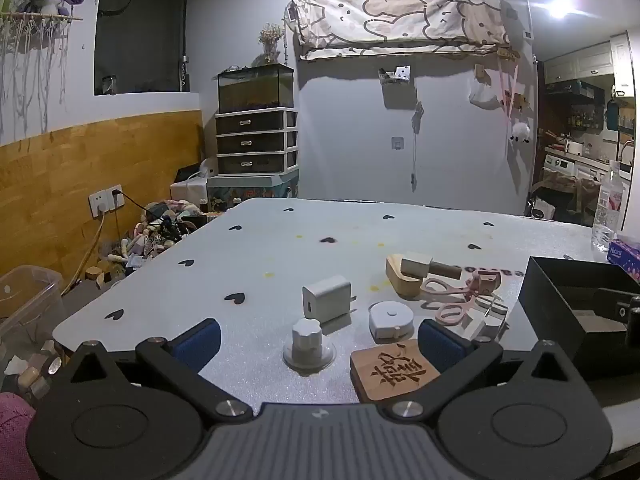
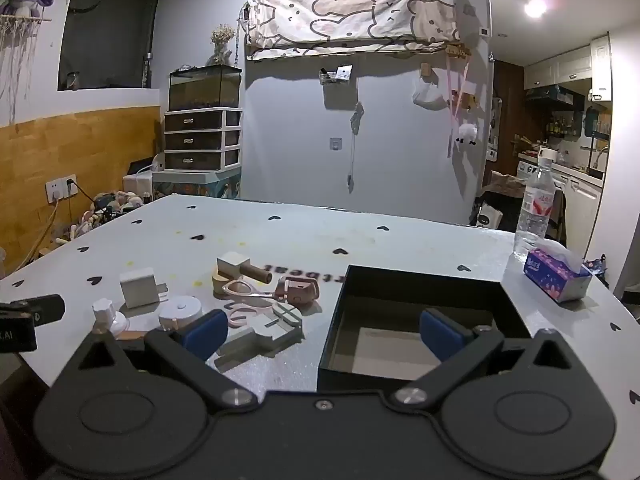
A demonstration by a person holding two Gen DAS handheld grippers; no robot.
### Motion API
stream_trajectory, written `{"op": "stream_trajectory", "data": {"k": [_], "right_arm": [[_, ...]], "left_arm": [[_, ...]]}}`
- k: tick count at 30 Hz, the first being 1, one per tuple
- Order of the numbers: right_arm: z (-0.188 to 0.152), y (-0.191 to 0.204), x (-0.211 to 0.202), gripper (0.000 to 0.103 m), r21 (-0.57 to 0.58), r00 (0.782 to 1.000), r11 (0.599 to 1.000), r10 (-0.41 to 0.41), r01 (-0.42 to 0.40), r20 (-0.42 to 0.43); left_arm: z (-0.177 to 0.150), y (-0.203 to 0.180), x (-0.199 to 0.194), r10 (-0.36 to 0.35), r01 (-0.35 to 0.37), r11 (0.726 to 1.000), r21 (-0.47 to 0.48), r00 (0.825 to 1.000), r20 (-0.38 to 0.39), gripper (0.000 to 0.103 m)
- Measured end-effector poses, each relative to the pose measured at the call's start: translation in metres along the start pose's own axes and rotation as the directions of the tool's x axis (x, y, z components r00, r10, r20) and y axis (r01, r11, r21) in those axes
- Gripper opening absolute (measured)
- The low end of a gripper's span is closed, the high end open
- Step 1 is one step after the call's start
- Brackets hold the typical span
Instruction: Organize rigid objects
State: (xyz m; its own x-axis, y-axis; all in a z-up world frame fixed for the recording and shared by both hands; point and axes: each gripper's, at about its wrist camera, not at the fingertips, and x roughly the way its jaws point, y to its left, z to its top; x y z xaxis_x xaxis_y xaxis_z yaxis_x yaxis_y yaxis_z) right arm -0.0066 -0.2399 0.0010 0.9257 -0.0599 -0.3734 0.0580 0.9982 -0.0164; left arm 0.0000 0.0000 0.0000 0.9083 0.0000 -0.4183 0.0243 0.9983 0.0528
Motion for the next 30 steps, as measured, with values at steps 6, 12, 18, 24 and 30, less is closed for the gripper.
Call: {"op": "stream_trajectory", "data": {"k": [6, 12, 18, 24, 30], "right_arm": [[0.0002, -0.0003, 0.0000, 0.103, 0.004, 1.000, 1.000, 0.002, -0.002, -0.004], [0.0003, -0.0003, 0.0002, 0.103, 0.004, 1.000, 1.000, 0.002, -0.002, -0.004], [0.0004, -0.0002, 0.0005, 0.103, 0.004, 1.000, 1.000, 0.002, -0.002, -0.006], [0.0007, -0.0004, 0.0006, 0.103, 0.004, 1.000, 1.000, 0.001, -0.001, -0.006], [0.0009, -0.0003, 0.0004, 0.103, 0.003, 1.000, 1.000, 0.002, -0.002, -0.007]], "left_arm": [[0.0000, 0.0002, -0.0001, -0.002, 0.002, 1.000, -0.005, 1.000, 0.003, 0.103], [0.0000, 0.0001, -0.0001, -0.001, 0.001, 1.000, -0.003, 1.000, 0.002, 0.103], [0.0000, 0.0001, -0.0001, -0.001, 0.001, 1.000, -0.003, 1.000, 0.002, 0.103], [0.0000, 0.0001, 0.0000, -0.001, 0.001, 1.000, -0.002, 1.000, 0.001, 0.103], [0.0000, 0.0001, -0.0002, -0.001, 0.001, 1.000, -0.002, 1.000, 0.001, 0.103]]}}
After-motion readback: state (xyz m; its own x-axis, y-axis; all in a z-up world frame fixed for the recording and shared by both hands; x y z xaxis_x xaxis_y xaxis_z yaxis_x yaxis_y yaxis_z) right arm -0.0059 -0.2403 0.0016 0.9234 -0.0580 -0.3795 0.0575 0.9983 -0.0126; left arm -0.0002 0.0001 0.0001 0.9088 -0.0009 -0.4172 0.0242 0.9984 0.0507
